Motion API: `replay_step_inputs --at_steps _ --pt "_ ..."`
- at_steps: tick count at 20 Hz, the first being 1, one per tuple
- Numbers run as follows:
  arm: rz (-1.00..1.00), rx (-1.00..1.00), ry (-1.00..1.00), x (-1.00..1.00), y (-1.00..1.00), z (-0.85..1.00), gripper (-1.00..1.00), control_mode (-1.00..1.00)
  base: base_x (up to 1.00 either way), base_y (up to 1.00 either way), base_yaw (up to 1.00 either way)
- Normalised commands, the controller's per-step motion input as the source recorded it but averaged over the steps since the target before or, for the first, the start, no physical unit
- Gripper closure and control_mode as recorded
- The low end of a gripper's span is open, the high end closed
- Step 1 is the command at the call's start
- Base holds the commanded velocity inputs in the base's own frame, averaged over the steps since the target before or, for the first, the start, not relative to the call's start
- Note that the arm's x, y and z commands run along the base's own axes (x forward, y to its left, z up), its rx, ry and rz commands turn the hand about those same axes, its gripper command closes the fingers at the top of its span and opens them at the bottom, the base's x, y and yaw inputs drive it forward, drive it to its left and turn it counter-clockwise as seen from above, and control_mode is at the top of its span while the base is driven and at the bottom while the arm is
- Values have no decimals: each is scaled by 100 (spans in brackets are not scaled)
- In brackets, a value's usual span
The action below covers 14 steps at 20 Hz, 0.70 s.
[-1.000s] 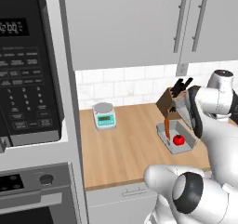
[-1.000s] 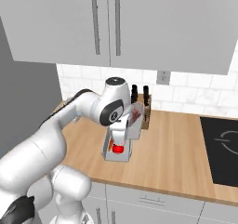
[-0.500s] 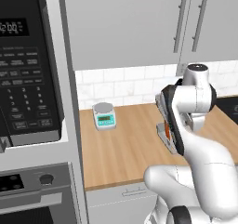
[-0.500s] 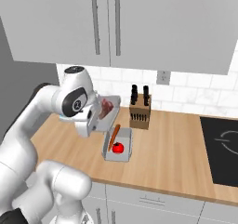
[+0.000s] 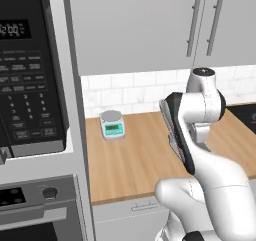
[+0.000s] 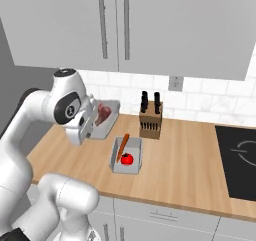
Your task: Take the meat container that has the steak and place it on the second highest rack of the freezer. Then take the vegetable container that has the tomato and carrot and place it on the highest rack of the freezer.
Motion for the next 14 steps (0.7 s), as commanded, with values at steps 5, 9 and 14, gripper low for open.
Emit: replay_step_inputs --at_steps 5,9,14 --pt "-5 11 -1 -5 0 12 100 -100 0 0 0" --pt "0 0 -5 -40 0 0 100 -100 0 0 0" --pt "0 0 -1 -22 0 0 100 -100 0 0 0"
